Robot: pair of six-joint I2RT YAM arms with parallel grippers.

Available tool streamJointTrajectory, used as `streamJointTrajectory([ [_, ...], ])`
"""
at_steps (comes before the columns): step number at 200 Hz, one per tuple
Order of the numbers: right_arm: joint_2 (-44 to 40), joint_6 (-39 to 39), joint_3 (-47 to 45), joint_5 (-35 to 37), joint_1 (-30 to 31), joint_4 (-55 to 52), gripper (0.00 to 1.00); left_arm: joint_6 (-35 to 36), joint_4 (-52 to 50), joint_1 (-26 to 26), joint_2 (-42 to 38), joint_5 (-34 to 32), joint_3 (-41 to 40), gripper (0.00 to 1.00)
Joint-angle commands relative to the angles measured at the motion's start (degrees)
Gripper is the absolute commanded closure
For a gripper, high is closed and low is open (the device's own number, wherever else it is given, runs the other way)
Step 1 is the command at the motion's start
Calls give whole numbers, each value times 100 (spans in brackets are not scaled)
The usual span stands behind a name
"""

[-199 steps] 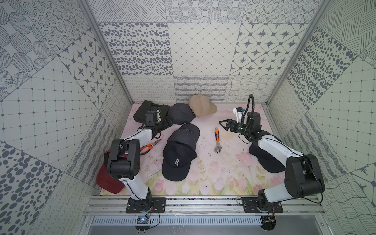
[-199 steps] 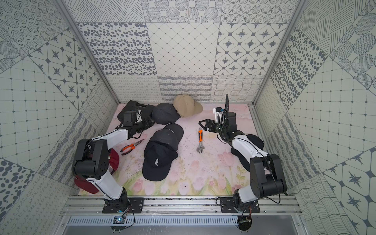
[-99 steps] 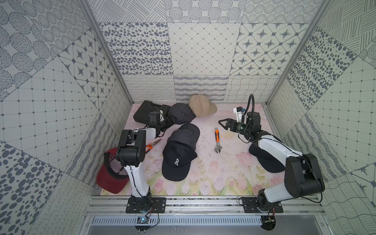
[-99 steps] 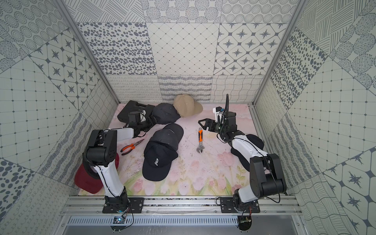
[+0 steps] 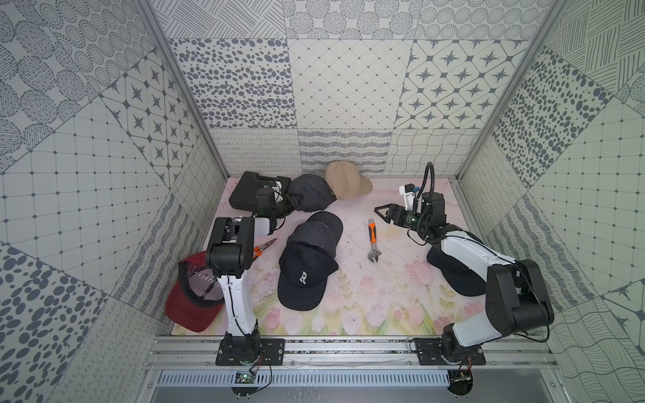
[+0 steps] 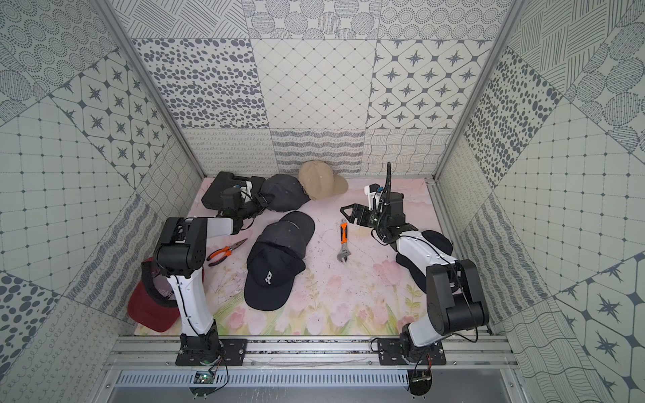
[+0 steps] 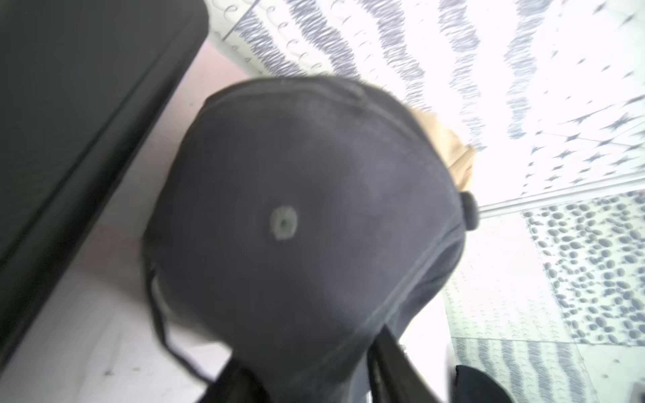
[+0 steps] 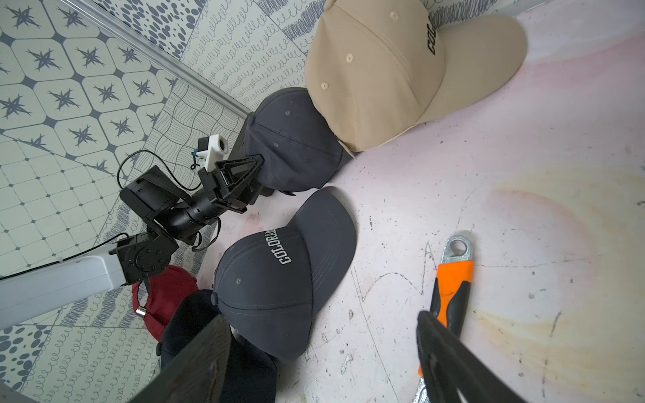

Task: Open the adjustable buckle of the baseball cap
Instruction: Pick up the baseball cap from the center of the board.

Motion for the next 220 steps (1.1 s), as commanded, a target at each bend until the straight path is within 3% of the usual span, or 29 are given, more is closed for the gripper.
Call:
streamJointTrajectory([
  [1, 56, -62, -47, 56, 14, 343, 16, 377, 664, -161, -498, 300, -36, 78],
  [28, 98, -224, -3, 83, 39, 405, 19, 805, 296, -424, -1014, 224, -67, 99],
  [78, -144, -1023, 49, 327, 266, 463, 19, 1871, -1011, -1139, -1950, -123, 378, 100],
  [150, -601, -2203, -648, 479, 896, 2243, 18, 1651, -2104, -1842, -2595, -785, 1144, 100],
  [177, -621, -1470, -538, 275, 937, 2307, 19, 1525, -2182, -2003, -2702, -1099, 1240, 100],
  [220, -484, 603, -632, -53, 936, 3216, 19, 1216, -2156, -2161, -2550, -1714, 1335, 100],
])
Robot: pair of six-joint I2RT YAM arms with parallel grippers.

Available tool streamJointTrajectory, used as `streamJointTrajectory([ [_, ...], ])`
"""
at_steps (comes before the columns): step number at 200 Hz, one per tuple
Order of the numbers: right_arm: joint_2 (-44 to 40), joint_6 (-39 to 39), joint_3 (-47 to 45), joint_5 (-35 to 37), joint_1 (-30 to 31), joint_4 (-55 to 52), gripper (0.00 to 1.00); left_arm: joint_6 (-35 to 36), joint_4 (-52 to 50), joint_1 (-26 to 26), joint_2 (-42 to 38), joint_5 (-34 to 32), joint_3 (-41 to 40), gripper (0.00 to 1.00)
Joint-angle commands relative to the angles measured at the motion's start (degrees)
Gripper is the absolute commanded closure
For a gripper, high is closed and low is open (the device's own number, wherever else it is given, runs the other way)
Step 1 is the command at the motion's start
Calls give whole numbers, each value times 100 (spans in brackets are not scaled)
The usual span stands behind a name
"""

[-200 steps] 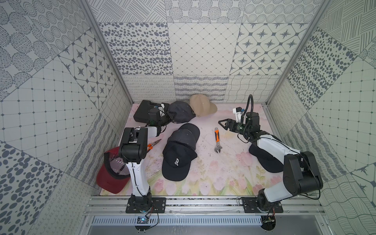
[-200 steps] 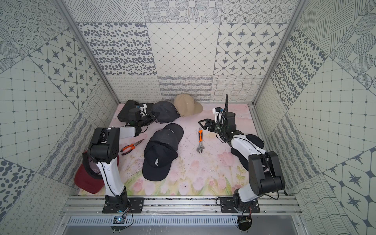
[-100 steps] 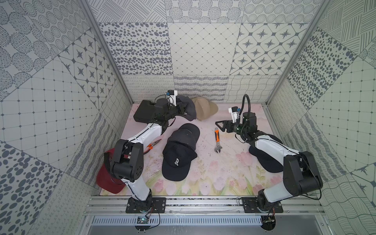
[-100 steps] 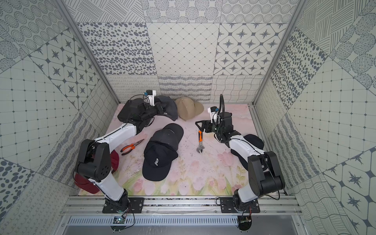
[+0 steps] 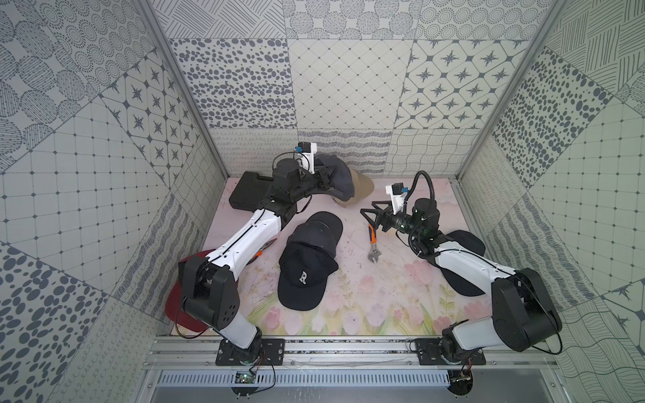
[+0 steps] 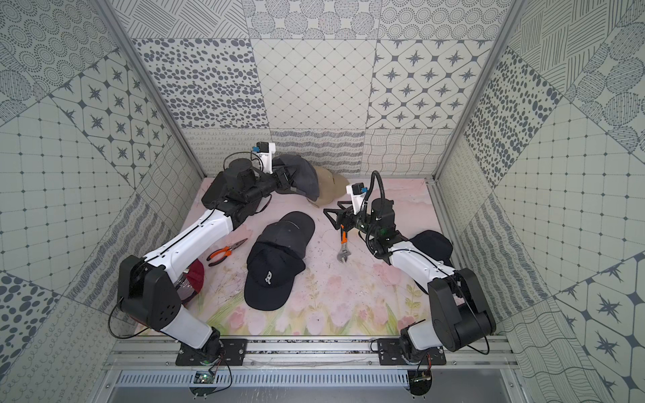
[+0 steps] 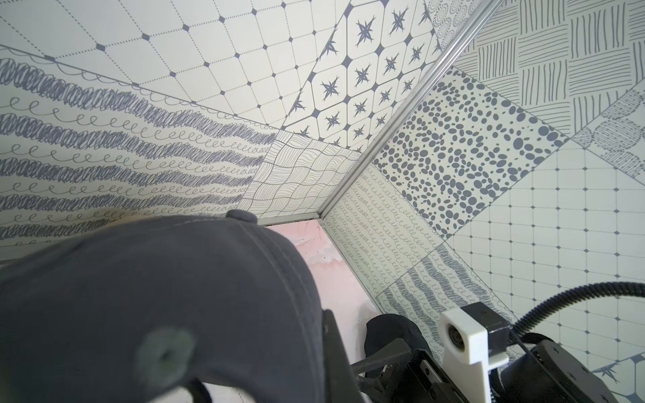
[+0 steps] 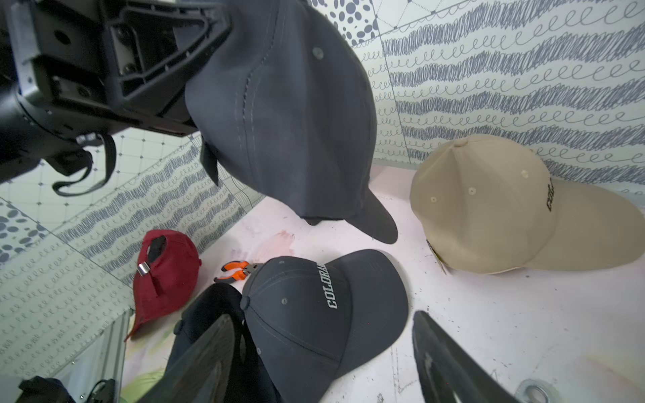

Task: Open the adjustable buckle of the baseball cap
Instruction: Pick up the baseball cap from the center of the board.

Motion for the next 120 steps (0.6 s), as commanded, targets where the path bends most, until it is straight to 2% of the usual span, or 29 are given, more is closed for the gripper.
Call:
streamJointTrajectory([
  [1, -3, 1381, -48, -250, 1, 1025, 19, -169, -47, -120, 57, -743, 131, 100],
  [48, 731, 3639, 54, -586, 49, 2053, 24, -428, -568, -155, 388, -658, 629, 100],
  [76, 1305, 4954, 38, -429, 140, 3040, 28, -509, -396, -180, 465, -532, 662, 100],
  [93, 1521, 5210, 48, -327, 251, 3498, 25, -542, -303, -218, 487, -466, 673, 100],
  [120, 1527, 5121, 59, -178, 428, 3725, 20, -426, -324, -308, 528, -464, 738, 100],
])
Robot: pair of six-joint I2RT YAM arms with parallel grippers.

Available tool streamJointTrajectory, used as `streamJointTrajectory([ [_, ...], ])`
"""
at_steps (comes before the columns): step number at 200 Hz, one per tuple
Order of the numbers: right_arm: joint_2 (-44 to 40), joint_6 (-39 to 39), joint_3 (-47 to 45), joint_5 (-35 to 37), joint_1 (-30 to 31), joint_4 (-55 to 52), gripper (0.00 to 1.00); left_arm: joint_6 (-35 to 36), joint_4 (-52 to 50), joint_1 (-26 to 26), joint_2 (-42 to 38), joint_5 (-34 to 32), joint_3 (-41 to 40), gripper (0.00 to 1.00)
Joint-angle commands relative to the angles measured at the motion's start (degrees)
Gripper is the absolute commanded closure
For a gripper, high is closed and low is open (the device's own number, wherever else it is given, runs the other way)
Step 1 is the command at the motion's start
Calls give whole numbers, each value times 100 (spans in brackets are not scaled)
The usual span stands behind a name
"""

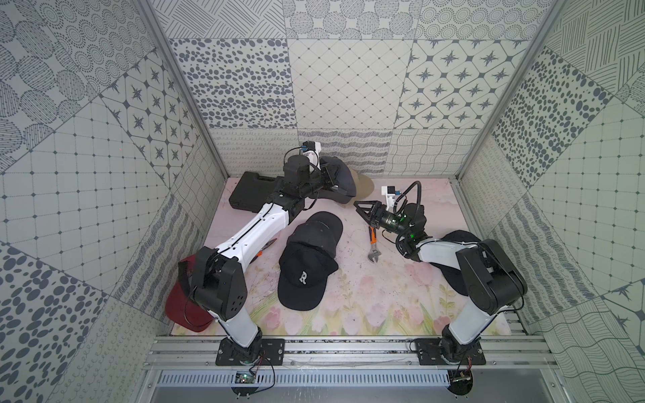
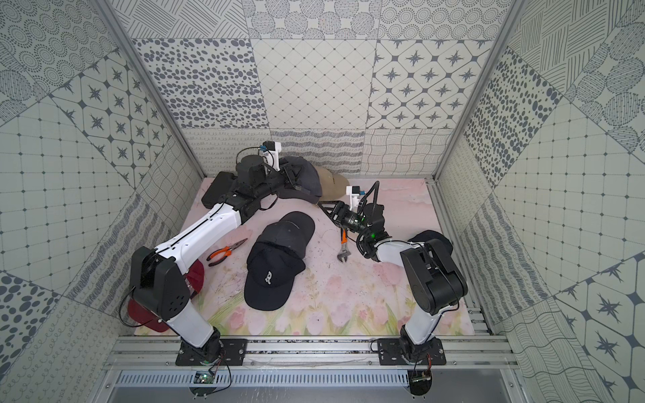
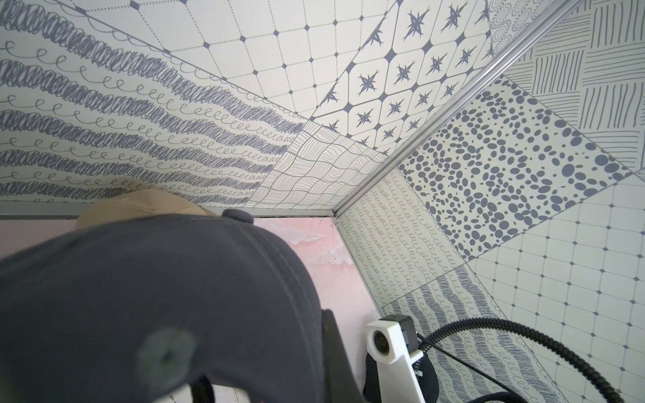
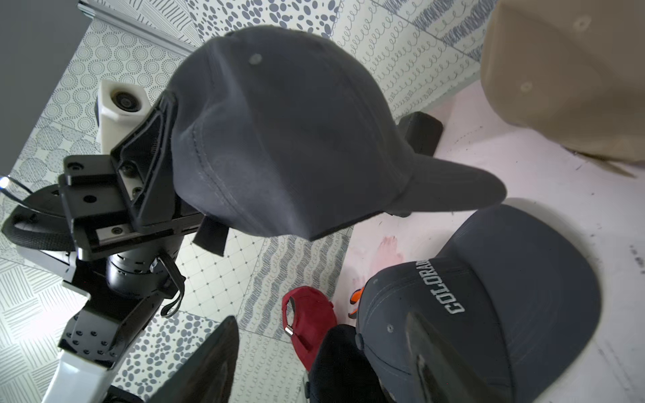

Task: Open the adjustable buckle of the baseball cap
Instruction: Pick up the baseball cap from the center of the board.

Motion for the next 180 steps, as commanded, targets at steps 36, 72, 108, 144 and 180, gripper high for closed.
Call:
streamJointTrajectory([
  [36, -33, 513, -9, 489, 207, 1314, 19, -22, 233, -190, 38, 175, 160, 100],
  [72, 121, 755, -37, 755, 220, 2077, 20, 50, 153, -298, -40, 158, 140, 100],
  [108, 40, 599, -31, 865, 227, 2007, 22, -6, 74, -374, -108, 211, 124, 100],
  [144, -178, 411, -216, 1125, 225, 2095, 27, 56, -178, -433, -195, 107, 111, 100],
  [180, -231, 405, -340, 1193, 257, 2082, 14, 10, 123, -461, -278, 131, -52, 100],
])
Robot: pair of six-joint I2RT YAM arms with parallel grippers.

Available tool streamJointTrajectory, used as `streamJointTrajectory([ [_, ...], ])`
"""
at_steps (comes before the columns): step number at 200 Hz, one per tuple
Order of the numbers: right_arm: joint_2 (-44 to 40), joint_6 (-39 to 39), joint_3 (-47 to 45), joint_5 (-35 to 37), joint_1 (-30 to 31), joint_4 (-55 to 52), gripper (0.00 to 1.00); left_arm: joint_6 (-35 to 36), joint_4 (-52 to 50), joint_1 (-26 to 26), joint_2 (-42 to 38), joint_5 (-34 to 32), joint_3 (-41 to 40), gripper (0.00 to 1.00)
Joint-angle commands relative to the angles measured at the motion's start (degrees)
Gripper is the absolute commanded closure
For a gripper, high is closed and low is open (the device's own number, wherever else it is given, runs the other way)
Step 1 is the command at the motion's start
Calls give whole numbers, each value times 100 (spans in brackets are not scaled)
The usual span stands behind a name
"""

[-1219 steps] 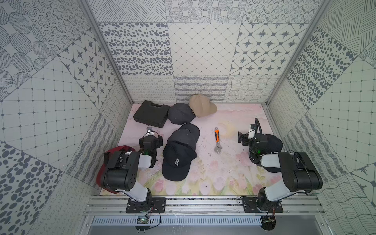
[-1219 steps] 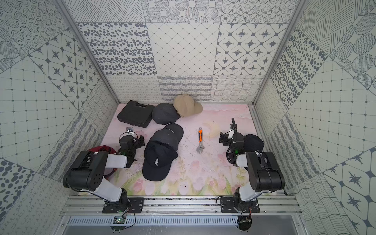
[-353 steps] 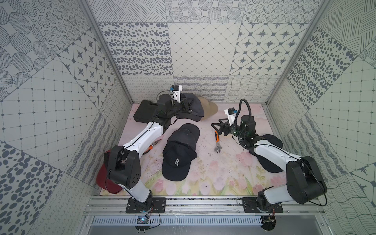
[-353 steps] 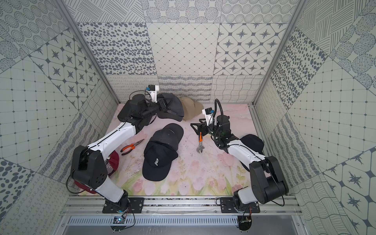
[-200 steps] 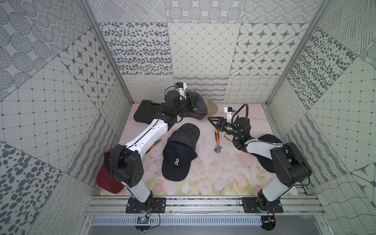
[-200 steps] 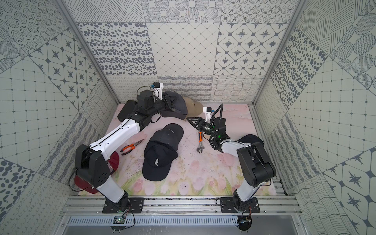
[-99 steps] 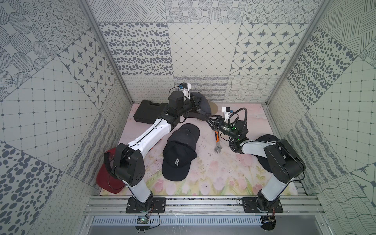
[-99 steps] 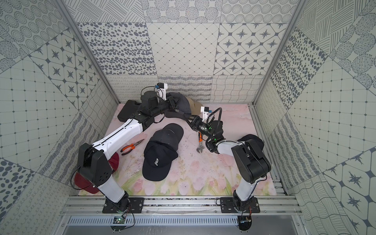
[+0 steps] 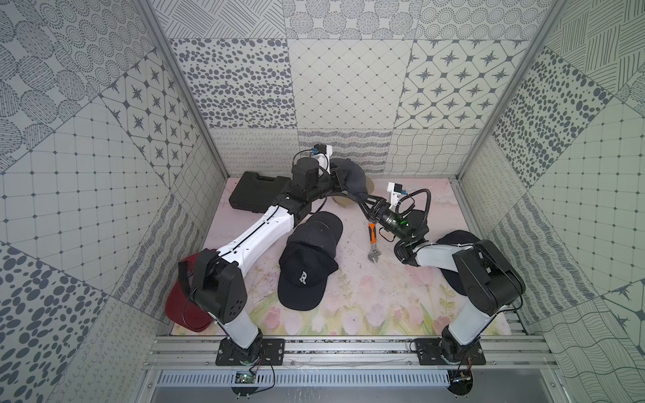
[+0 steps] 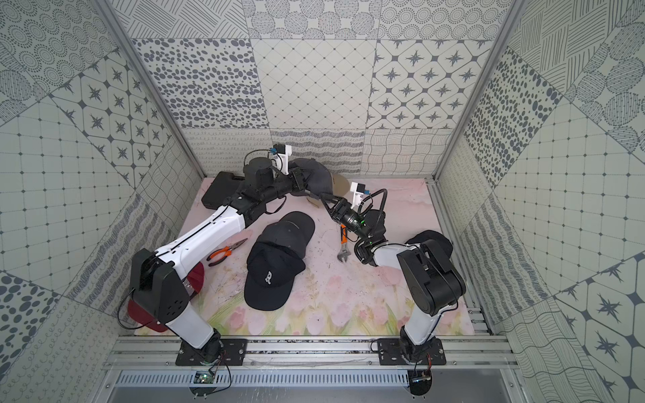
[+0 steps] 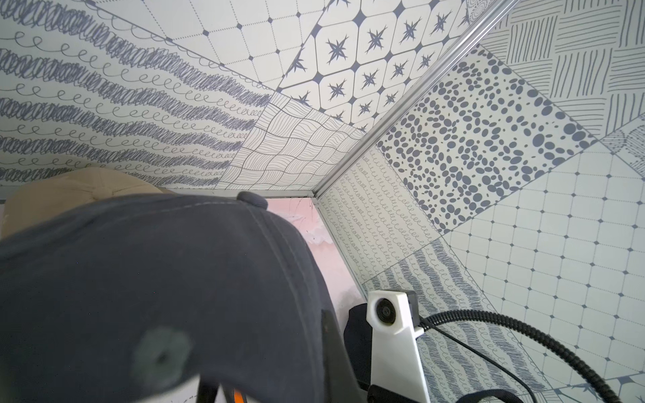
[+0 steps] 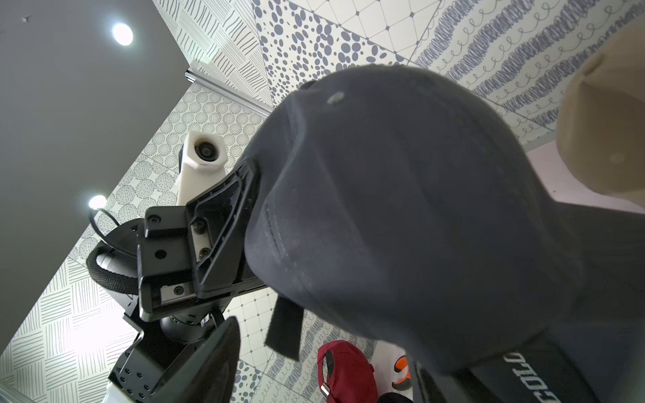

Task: Open the adjustable buckle of the baseball cap
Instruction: Pick up the baseball cap from the center of the board.

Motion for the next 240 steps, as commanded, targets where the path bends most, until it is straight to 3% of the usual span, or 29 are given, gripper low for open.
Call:
streamJointTrajectory([
  [1, -154, 6, -48, 128, 43, 520, 14, 19, 336, -56, -128, 94, -48, 100],
  [21, 2, 199, -95, 177, 63, 748, 3, -14, 391, -96, -122, 258, -5, 100],
  [70, -64, 116, -128, 225, 64, 796, 10, 39, 133, -138, -191, 520, 20, 100],
  [171, -778, -699, -410, 377, 65, 795, 37, -4, 97, -181, -269, 661, -350, 97],
  [198, -889, -816, -491, 467, 59, 786, 51, 17, -10, -186, -292, 648, -386, 94],
  [214, -952, -871, -543, 503, 30, 712, 58, 76, -98, -186, -331, 604, -426, 88],
  [240, -1124, -1066, -570, 442, -62, 193, 75, 322, -365, -187, -366, 499, -418, 67],
])
